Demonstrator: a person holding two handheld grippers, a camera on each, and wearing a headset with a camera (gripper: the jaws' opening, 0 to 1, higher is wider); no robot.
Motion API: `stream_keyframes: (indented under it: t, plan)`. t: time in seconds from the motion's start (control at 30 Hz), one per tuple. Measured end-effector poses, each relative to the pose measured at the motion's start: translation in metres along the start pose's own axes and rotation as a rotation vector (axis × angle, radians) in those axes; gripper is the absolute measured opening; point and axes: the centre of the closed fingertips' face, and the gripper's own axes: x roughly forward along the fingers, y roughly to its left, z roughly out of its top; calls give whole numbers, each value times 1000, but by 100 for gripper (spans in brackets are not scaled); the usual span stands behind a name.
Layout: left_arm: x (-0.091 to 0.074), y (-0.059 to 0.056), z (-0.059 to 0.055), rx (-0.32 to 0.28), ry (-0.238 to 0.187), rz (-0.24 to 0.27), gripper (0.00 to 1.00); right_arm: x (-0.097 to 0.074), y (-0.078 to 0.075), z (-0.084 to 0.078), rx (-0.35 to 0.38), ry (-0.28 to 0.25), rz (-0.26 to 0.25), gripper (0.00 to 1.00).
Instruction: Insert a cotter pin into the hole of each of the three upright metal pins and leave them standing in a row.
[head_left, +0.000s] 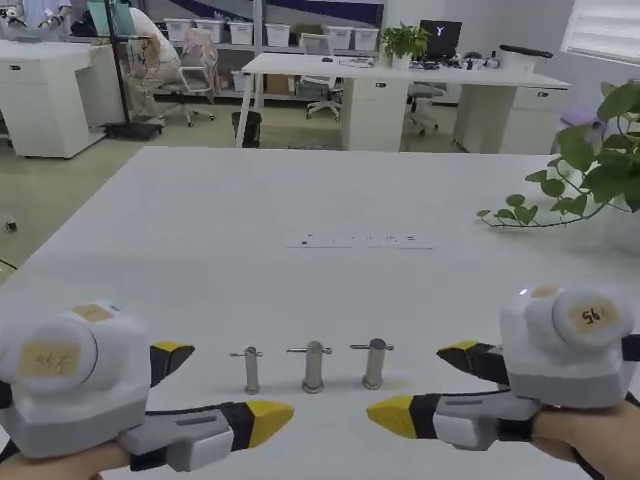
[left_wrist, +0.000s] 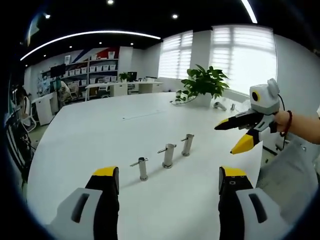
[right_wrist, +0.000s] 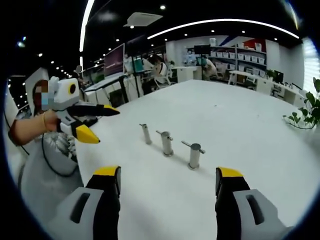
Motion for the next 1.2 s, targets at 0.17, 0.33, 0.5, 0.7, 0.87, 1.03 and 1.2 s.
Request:
stream_keyframes:
  t: [0.17,0.33,0.5,0.7,0.87,1.03,1.2]
  plan:
    - [-3,0,-1,-6,-13,20,85,0,9,-4,18,-9,7,88]
    - [-5,4,-5,-6,-2,49,91,1,16,-9,2,-5,12,97]
    - [-8,4,-5,0,-7,59,96,-1,16,-4,7,-45,-9,100]
    - [-9,3,-1,6,-27,61,99,-1,19,-8,7,-29,-7,100]
    - [-10,4,-2,11,-22,62,99,-2,20,-4,44,-55,-13,100]
    - [-12,6,-4,5,-22,70,99,-6,18,4,42,-92,-23,96]
    - [-14,9,-6,2,-14,75,99,-8,15,11,37,-119,-42,93]
